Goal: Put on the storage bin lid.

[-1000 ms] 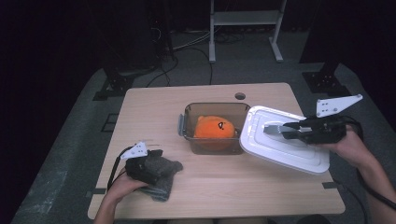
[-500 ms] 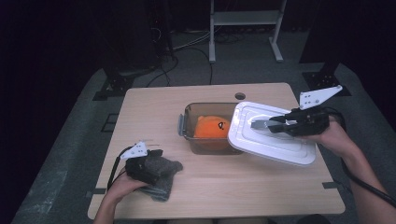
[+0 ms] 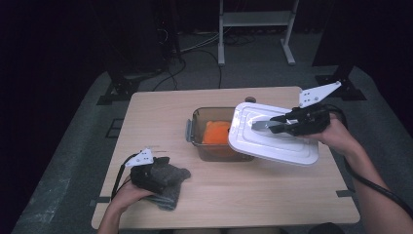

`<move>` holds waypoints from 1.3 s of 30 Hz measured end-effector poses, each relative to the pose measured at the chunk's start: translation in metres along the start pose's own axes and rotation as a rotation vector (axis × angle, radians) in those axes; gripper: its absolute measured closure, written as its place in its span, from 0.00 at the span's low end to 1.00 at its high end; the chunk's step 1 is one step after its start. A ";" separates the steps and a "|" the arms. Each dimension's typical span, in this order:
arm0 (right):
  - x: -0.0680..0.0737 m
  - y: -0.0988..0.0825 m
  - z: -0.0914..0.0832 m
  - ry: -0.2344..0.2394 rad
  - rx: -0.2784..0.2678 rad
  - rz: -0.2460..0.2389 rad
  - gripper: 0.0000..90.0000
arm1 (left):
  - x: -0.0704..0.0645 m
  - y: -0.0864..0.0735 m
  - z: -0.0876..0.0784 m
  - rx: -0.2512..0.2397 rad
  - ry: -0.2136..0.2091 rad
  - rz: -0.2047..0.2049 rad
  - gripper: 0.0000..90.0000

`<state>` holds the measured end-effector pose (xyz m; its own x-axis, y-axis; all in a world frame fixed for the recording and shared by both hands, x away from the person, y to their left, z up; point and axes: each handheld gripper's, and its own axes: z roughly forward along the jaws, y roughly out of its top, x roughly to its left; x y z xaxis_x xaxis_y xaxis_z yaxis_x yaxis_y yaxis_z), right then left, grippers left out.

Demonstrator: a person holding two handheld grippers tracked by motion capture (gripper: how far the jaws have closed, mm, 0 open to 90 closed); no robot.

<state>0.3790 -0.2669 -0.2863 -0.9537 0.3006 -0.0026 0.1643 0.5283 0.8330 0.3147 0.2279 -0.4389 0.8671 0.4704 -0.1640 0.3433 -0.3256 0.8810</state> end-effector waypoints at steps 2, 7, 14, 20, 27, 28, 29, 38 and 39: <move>-0.002 0.003 0.004 0.004 0.000 -0.002 0.73 | 0.000 0.000 -0.001 -0.002 0.000 -0.003 0.03; -0.006 0.010 0.014 0.021 0.004 -0.014 0.73 | -0.001 -0.001 -0.001 0.003 0.001 -0.001 0.03; -0.010 0.017 0.028 0.049 -0.012 -0.027 0.73 | -0.002 -0.002 -0.003 0.002 0.005 0.000 0.03; -0.014 0.020 0.035 0.058 -0.018 -0.030 0.73 | -0.003 -0.003 -0.004 0.004 0.012 0.001 0.03; -0.021 0.025 0.047 0.073 -0.022 -0.028 0.73 | -0.004 -0.004 -0.007 -0.002 0.019 -0.002 0.03; -0.022 0.026 0.049 0.076 -0.018 -0.032 0.73 | -0.004 -0.004 -0.008 -0.002 0.020 -0.002 0.03; -0.023 0.027 0.051 0.080 -0.016 -0.033 0.73 | -0.004 -0.004 -0.008 -0.003 0.021 0.000 0.03; -0.028 0.035 0.074 0.116 -0.005 -0.046 0.73 | -0.003 -0.006 -0.012 -0.009 0.025 -0.009 0.03; -0.029 0.037 0.077 0.124 -0.002 -0.050 0.73 | -0.003 -0.006 -0.012 -0.009 0.026 -0.010 0.03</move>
<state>0.4320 -0.1947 -0.2984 -0.9845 0.1738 0.0241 0.1155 0.5385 0.8347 0.3053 0.2381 -0.4386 0.8540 0.4946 -0.1615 0.3486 -0.3135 0.8833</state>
